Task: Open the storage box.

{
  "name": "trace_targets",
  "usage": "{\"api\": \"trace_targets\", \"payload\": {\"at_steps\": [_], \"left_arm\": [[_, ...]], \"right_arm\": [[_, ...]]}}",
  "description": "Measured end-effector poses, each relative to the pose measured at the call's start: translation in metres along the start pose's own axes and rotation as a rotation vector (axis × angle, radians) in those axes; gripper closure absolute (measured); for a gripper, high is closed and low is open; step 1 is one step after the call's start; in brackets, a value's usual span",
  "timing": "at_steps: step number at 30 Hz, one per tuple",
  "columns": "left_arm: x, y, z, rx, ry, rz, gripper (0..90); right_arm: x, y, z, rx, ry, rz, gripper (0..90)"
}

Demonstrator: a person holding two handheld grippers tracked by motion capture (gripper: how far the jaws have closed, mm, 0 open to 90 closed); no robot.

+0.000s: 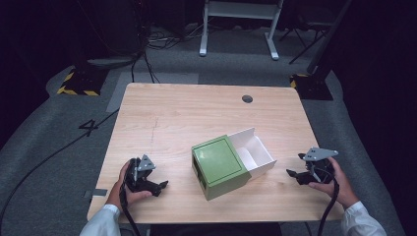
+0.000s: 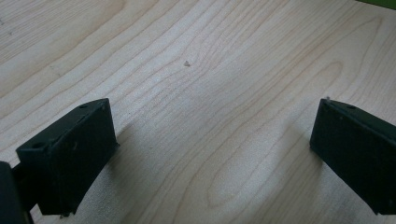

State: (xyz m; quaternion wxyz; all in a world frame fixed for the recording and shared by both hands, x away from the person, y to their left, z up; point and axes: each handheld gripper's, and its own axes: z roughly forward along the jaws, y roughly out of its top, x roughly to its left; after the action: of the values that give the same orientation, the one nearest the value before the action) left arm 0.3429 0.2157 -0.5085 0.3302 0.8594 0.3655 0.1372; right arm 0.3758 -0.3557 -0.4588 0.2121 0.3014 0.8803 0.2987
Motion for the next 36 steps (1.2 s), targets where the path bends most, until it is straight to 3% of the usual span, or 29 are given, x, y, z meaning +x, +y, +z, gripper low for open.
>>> {"api": "trace_targets", "payload": {"at_steps": [6,13,22,29,36], "left_arm": [[0.0,0.0,0.0,0.0,0.0,0.001,0.5],[0.0,0.0,0.0,0.0,0.0,0.0,0.5],[0.0,0.0,0.0,0.0,0.0,0.001,0.5],[0.0,0.0,0.0,0.0,0.0,0.001,0.5],[0.0,0.0,0.0,0.0,0.0,0.001,0.5]], "right_arm": [[0.003,-0.017,-0.001,0.011,-0.002,0.009,19.6],[0.002,-0.037,-0.003,0.0,0.012,0.064,19.6],[-0.002,-0.067,-0.006,-0.02,0.02,0.167,19.1],[-0.006,-0.088,-0.012,-0.087,0.013,0.248,18.7],[-0.005,-0.091,-0.013,-0.092,-0.01,0.268,16.8]]}}
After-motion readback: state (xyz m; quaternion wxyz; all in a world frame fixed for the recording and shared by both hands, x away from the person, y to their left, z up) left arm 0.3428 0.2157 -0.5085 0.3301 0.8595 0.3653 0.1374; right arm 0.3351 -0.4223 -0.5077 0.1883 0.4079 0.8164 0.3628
